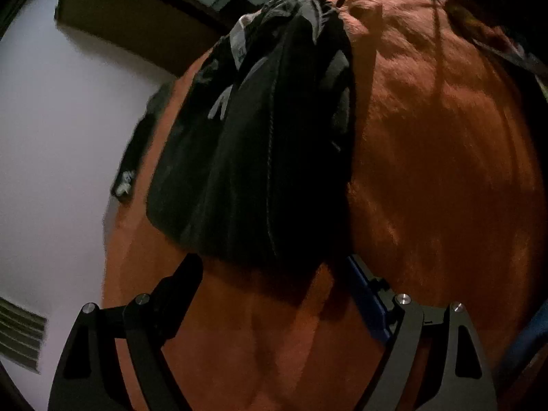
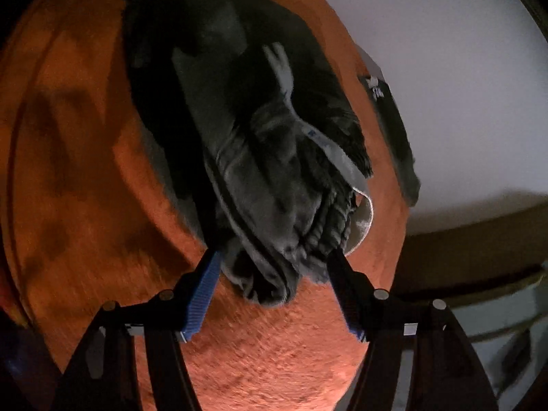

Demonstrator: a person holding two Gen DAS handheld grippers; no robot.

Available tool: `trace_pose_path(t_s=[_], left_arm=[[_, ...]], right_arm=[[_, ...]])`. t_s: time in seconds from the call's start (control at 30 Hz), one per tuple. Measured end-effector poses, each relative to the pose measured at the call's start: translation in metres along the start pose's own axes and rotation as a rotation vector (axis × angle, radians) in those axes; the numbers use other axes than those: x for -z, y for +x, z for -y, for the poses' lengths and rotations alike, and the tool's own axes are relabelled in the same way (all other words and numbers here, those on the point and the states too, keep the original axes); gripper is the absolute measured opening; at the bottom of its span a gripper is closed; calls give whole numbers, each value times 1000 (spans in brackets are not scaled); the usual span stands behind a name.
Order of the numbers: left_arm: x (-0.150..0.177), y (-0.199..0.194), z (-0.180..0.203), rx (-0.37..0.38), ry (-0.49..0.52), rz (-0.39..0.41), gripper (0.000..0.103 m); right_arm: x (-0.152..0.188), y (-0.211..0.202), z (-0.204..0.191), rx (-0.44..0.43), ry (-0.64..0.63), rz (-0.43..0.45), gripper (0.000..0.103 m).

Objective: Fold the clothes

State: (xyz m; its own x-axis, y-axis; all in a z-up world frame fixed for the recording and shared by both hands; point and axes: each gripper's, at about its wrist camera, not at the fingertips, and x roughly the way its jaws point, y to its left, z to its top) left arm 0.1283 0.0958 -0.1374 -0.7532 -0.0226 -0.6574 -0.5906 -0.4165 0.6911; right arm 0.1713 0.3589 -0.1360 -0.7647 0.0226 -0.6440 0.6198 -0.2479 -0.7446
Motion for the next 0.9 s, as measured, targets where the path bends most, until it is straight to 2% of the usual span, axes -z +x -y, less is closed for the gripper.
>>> trace_pose_path(t_s=[0.2, 0.33, 0.4, 0.63, 0.8, 0.87, 0.9], left_arm=[[5, -1, -1, -43, 3, 42, 86], [10, 4, -5, -104, 57, 79, 86], [12, 12, -6, -147, 95, 85, 86], [13, 19, -12, -140, 141, 162, 86], [9, 26, -28, -112, 79, 199, 86], [3, 28, -32, -103, 53, 198, 86], [2, 30, -31, -99, 57, 200, 86]], right_arm=[[42, 6, -1, 47, -54, 12, 64], [53, 15, 0, 113, -88, 66, 72], [55, 17, 0, 124, -115, 125, 74], [68, 24, 6, 118, -320, 320, 75], [80, 37, 16, 122, -457, 453, 75], [80, 40, 16, 131, -525, 520, 78], [79, 40, 16, 137, -546, 544, 84]])
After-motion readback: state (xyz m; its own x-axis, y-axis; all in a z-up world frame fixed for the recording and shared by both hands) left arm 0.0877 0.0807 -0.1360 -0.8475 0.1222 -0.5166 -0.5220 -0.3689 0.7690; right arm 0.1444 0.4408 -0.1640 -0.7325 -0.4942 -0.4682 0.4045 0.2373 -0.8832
